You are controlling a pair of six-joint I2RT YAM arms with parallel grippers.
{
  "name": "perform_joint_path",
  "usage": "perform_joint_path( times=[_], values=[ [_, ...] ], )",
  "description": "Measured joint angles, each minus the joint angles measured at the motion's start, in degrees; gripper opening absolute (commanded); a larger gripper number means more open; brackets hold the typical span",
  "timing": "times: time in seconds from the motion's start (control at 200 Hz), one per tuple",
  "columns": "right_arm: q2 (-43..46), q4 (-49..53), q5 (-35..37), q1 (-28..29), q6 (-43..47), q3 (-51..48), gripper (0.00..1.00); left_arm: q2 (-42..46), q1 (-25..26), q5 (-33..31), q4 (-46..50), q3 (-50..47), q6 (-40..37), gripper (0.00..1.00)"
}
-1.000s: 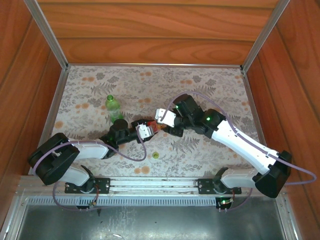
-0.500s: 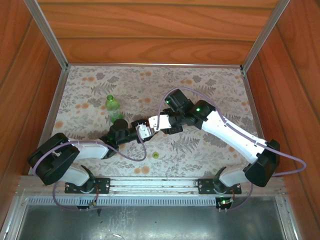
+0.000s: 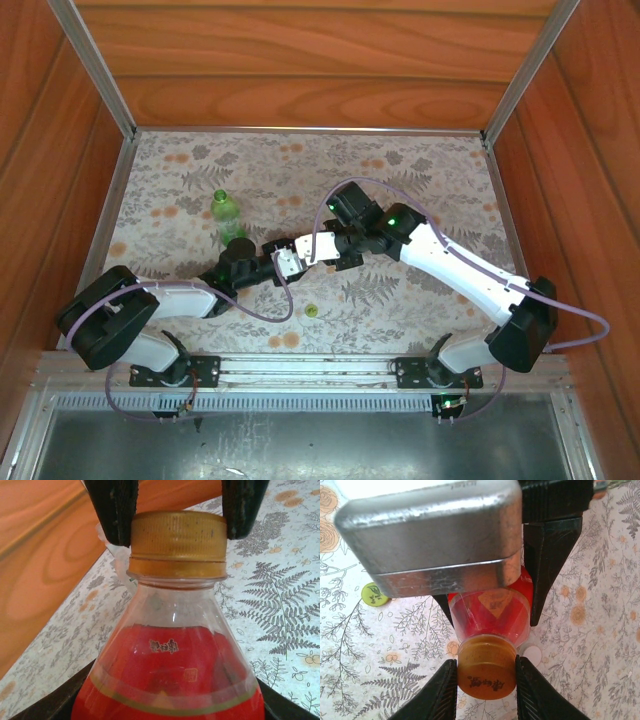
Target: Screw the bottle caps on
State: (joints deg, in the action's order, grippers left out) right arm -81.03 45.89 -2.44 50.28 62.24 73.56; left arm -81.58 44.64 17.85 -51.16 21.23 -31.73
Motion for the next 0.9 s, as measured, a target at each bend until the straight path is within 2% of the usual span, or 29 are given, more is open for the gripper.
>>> perform_joint_path(
  times=[0.21, 0.445, 0.53, 0.625, 0.73, 0.785, 0.899],
  values=[
    [0.8, -1.7, 0.4, 0.0, -5.0, -1.7, 0.11, 0.0, 0.0, -0.1, 0.4, -0.1, 0.0, 0.58],
    [2.5, -4.5, 0.4, 0.0, -23.0, -4.1, 0.02, 0.0, 0.0, -0.2, 0.5, -0.1, 0.0, 0.58],
    [3.4, -5.7, 0.4, -0.1, -30.2, -5.2, 0.02, 0.0, 0.0, -0.2, 0.5, -0.1, 0.0, 0.58],
    [4.3, -6.9, 0.2, -0.1, -34.9, -6.4, 0.2, 0.0, 0.0, 0.0, 0.5, -0.1, 0.0, 0.58],
    [6.1, -8.7, -0.5, -0.1, -35.4, -8.3, 0.29, 0.0, 0.0, 0.5, 0.4, -0.1, 0.0, 0.58],
    [7.1, -9.4, -0.6, -0.1, -35.5, -9.2, 0.47, 0.0, 0.0, 0.8, 0.2, -0.1, 0.2, 0.58],
    [9.4, -12.0, 0.3, -0.1, -37.7, -9.8, 0.72, 0.3, 0.0, 1.0, 0.4, -0.2, 1.1, 0.58]
  ],
)
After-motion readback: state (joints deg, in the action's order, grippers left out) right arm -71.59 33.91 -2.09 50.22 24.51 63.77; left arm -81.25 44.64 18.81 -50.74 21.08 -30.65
